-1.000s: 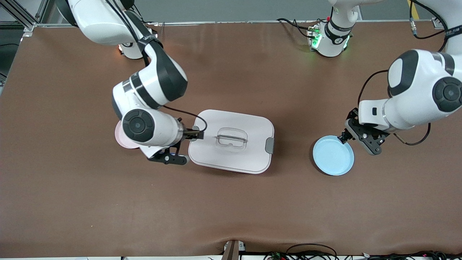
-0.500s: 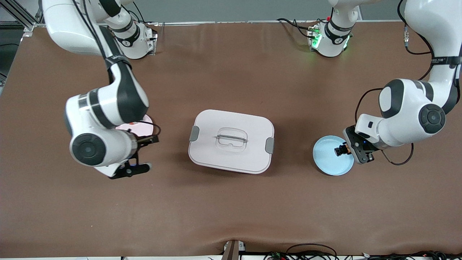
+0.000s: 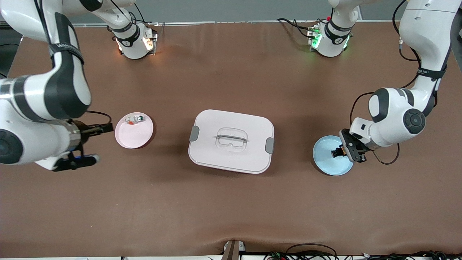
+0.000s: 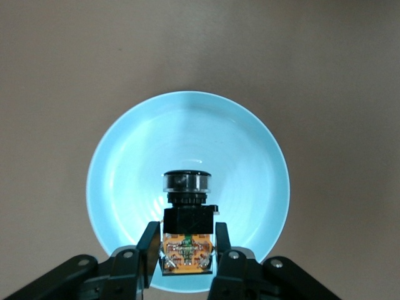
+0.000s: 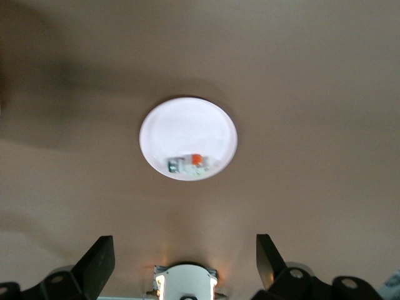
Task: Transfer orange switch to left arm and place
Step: 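Lower the switch onto the blue plate with the left gripper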
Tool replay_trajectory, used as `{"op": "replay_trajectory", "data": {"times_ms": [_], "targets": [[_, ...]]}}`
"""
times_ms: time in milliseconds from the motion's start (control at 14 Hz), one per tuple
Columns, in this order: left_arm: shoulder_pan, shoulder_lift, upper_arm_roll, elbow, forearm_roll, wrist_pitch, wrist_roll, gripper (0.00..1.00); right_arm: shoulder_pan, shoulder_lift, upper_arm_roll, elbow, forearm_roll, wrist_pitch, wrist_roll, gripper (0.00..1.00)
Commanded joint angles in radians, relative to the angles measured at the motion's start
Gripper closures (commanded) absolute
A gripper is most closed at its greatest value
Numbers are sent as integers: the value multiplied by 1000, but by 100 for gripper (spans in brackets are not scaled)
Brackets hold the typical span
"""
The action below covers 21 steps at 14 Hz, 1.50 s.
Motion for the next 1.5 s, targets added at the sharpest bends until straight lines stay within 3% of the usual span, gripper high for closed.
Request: {"op": "replay_trajectory", "data": {"times_ms": [0,214,571,643,714,786,1071,1429], "targets": [[8,14,-6,-27,8,54,70,100,-49,-71,20,-13,-31,-34,-9,0],[15,43,-8,-42,7,113,133,100,-87,-138,22,-16,-19,-37,-6,0],[35,71,-14,-42,7,156,182,100,-98,-152,19,-18,-37,-64,5,0],[34,72,-14,-41,7,157,184,72,-97,-152,20,-16,-54,-101,5,0],[35,72,-14,-41,2,157,184,27,-97,-152,19,-16,-65,-109,8,0],[38,71,-25,-39,2,157,187,0,-98,-152,19,-16,-63,-111,9,0],[35,13,-45,-27,-16,150,143,0,-118,-183,25,-19,-18,-63,80,0],[35,-88,-46,27,-24,-28,-101,0,-127,-378,22,-314,9,184,124,0]]}}
